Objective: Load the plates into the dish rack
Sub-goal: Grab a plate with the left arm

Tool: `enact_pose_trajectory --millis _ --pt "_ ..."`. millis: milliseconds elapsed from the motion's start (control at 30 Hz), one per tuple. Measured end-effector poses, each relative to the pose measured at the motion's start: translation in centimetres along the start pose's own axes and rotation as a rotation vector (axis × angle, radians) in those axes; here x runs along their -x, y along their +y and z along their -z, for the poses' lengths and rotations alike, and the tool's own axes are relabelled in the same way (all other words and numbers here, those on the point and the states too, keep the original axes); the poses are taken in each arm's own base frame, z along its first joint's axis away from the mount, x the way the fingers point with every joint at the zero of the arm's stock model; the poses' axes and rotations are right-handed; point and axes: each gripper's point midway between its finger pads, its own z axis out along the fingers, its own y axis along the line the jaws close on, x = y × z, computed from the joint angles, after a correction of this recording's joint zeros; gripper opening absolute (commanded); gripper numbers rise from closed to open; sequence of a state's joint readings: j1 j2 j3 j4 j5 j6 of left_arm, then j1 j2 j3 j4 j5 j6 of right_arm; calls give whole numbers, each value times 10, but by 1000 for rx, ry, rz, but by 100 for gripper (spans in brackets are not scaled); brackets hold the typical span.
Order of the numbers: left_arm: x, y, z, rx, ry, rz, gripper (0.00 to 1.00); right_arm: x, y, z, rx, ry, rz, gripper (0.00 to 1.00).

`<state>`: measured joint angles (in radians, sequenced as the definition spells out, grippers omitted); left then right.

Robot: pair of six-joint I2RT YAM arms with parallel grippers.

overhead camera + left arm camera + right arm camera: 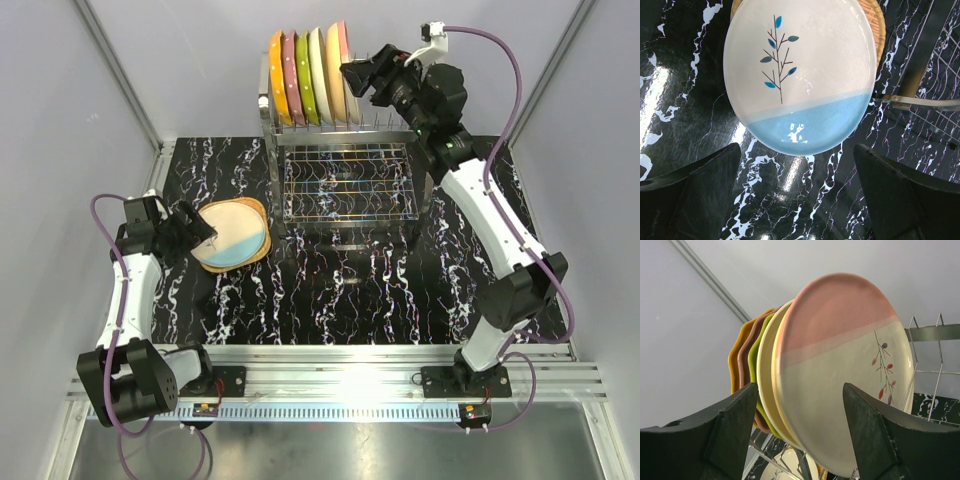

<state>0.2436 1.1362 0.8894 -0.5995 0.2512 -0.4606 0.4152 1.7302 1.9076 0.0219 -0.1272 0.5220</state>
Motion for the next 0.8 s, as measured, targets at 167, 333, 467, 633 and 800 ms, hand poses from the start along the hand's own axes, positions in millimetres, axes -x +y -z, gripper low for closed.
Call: enact_pose_trajectory --millis 167,333,467,633,800 --pt "0 0 0 0 0 -1 99 6 13 24 33 6 34 81" --pt "0 1 0 1 1 -8 99 23 33 60 78 -15 87 81" --pt "-1 3 -3 11 11 -8 99 31 45 94 105 -32 124 82" --pt "-7 11 -14 41 52 3 99 18 49 134 137 -10 150 77" --pt "-18 24 -29 91 116 21 99 -15 44 167 163 61 143 48"
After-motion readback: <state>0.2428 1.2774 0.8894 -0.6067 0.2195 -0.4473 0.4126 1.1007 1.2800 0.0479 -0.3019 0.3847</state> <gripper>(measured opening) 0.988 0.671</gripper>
